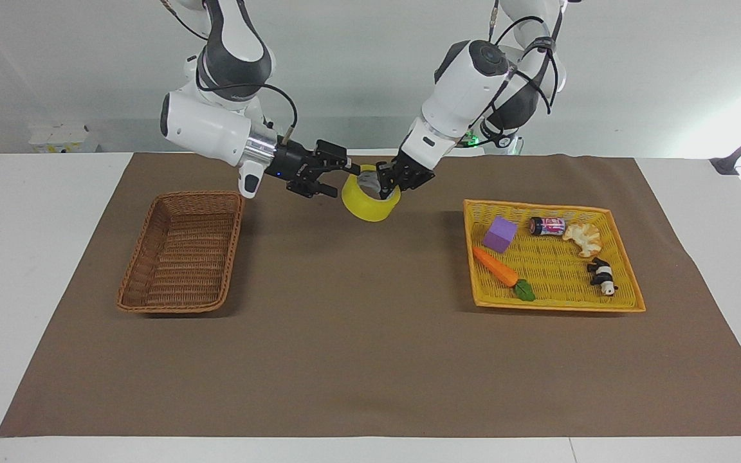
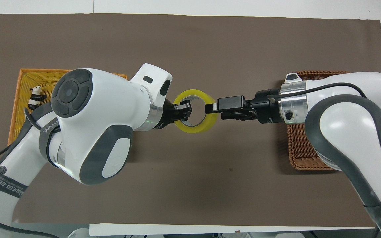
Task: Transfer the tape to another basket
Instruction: 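Close the right gripper on the tape rim beside the left gripper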
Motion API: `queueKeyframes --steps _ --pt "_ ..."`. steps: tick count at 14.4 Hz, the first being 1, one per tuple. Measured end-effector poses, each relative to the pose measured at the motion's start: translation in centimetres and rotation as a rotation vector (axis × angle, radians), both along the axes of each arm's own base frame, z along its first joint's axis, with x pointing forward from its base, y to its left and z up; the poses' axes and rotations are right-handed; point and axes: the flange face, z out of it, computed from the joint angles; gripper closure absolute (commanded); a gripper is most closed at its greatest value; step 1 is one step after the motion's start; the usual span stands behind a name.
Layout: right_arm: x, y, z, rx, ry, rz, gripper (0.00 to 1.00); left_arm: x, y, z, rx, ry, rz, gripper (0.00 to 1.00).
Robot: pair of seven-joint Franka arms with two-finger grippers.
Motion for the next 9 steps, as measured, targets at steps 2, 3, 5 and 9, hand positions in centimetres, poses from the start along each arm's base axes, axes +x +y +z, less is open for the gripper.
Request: queueKeyframes --steps 2,3,5,9 --pt "0.00 0.02 -0.57 -0.005 0.008 -0.003 0.05 -0.05 0.00 -0.04 0.002 0.003 -0.002 1.00" --pt "0.03 0.05 -0.82 -0.006 0.012 -0.003 0.05 -0.08 0.00 -0.07 0.003 0.005 -0.003 1.00" --pt "0.07 0.11 -1.10 -0.008 0.017 -0.002 0.05 -0.10 0.00 -0.09 0.005 0.007 -0.004 1.00" --pt "0.06 0.16 -1.11 -0.005 0.020 -0.003 0.06 -0.13 0.00 -0.12 0.007 0.009 -0.005 1.00"
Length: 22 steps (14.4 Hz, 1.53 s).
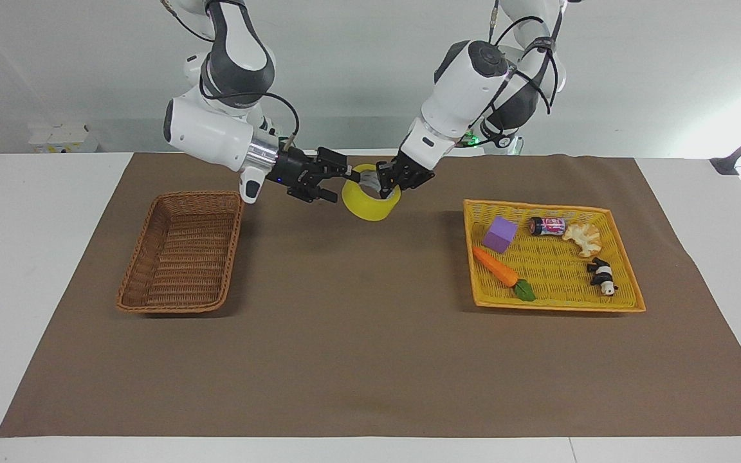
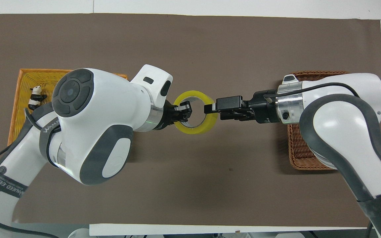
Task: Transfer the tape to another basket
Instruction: 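Close the right gripper on the tape rim beside the left gripper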
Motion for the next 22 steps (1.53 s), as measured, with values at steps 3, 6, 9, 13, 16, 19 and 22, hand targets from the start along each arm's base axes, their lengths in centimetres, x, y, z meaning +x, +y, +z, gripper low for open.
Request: queueKeyframes --steps 3,6,9,13,16,19,22 --pt "0.0 0.1 0.0 0.002 0.010 -0.005 0.06 0.0 0.0 0.0 0.001 0.001 -0.001 1.00" --pt "-0.1 0.2 0.1 0.010 0.013 -0.008 0.08 -0.1 0.0 -0.1 0.003 0.004 -0.002 1.00" --pt "-0.3 0.9 0.1 0.010 0.014 0.003 0.10 -0.1 0.0 -0.1 0.004 0.005 -0.003 1.00" --pt "-0.6 1.6 0.1 0.009 0.020 0.013 0.27 -0.1 0.0 -0.1 0.009 0.007 -0.006 1.00" --pt "-0.6 1.5 0.1 0.009 0.021 0.012 0.39 -0.2 0.0 -0.2 0.013 0.010 -0.008 1.00" --pt "-0.6 1.3 -0.1 0.010 0.022 0.011 0.78 -0.1 0.1 -0.1 0.014 0.011 -0.008 1.00" --pt "-0.6 1.3 -0.1 0.011 0.024 0.014 1.00 -0.2 0.1 -0.1 0.015 0.013 -0.009 1.00"
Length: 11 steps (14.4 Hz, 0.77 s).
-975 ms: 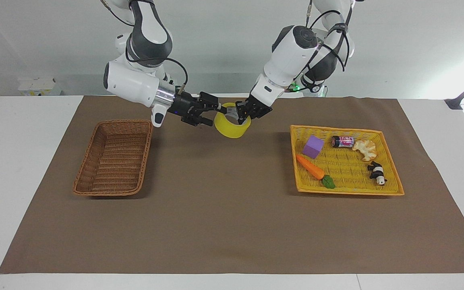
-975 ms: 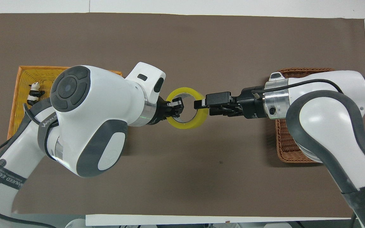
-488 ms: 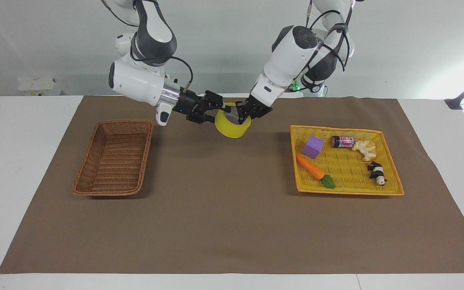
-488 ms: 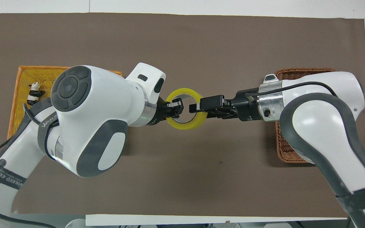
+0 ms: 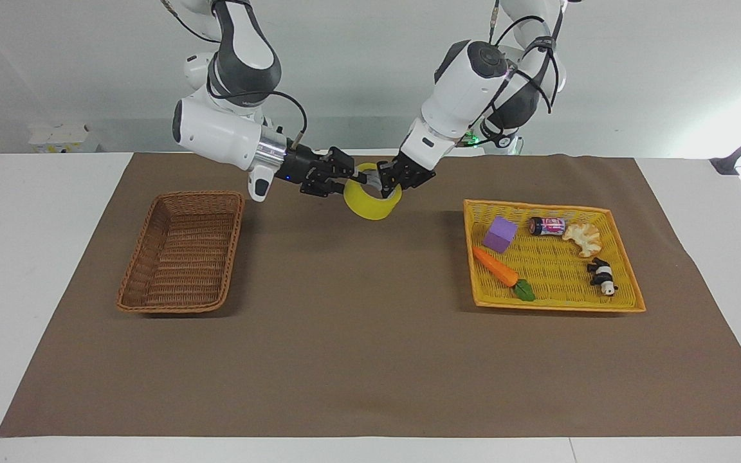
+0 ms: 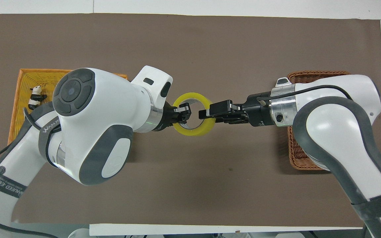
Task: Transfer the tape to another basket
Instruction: 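Close the right gripper on the tape rim beside the left gripper, then open the left gripper and withdraw while the right gripper carries the tape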
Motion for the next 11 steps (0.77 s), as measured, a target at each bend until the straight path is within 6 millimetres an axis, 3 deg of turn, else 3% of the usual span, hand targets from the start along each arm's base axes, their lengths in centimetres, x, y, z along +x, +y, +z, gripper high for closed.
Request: queueKeyframes --steps 3,4,5,6,9,11 --pt "0.0 0.0 0.0 0.000 0.000 0.000 1.00 0.0 0.0 0.0 0.000 0.000 0.000 1.00" --pt "0.0 0.0 0.0 0.000 0.000 0.000 1.00 0.0 0.0 0.0 0.000 0.000 0.000 0.94" --pt "0.0 0.0 0.0 0.000 0.000 0.000 1.00 0.0 0.0 0.0 0.000 0.000 0.000 0.63" --pt "0.0 0.0 0.0 0.000 0.000 0.000 1.00 0.0 0.0 0.0 0.000 0.000 0.000 0.16" --pt "0.0 0.0 0.0 0.000 0.003 0.000 1.00 -0.1 0.0 0.2 0.000 0.001 -0.002 0.04" --pt "0.0 0.0 0.0 0.001 0.005 0.002 1.00 -0.1 0.6 1.5 0.003 0.009 -0.007 0.01"
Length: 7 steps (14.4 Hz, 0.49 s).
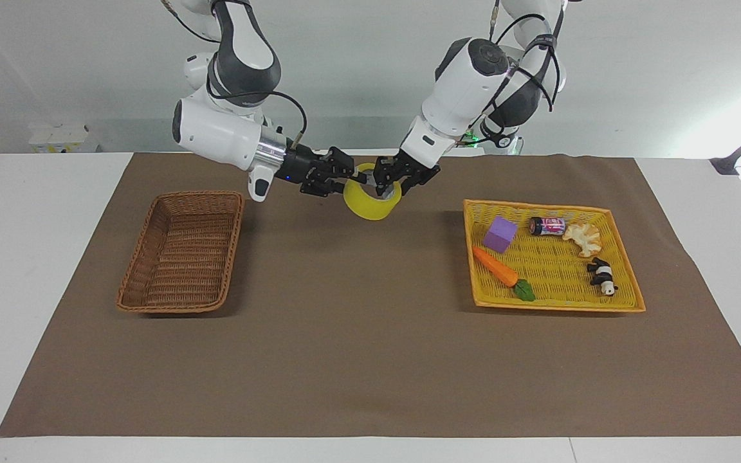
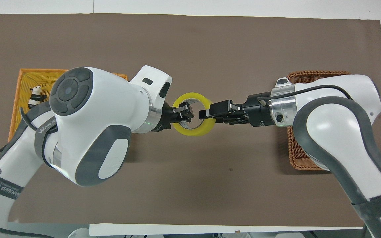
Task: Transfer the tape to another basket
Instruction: 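Open the left gripper and withdraw while the right gripper carries the tape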
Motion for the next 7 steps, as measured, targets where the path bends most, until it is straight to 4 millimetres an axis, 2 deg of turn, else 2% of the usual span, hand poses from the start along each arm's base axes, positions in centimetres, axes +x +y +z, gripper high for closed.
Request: queueKeyframes --steps 2,4,7 --pt "0.2 -0.5 0.0 0.002 0.004 -0.006 1.00 0.5 2.0 2.4 0.009 0.014 0.009 0.01" --pt "0.5 -2.2 0.0 0.013 0.007 -0.003 1.00 1.9 5.7 3.7 0.054 0.003 0.046 0.01" --pt "1.2 -7.2 -0.3 0.015 -0.011 0.017 1.00 4.9 11.4 3.3 0.154 -0.016 0.101 0.01"
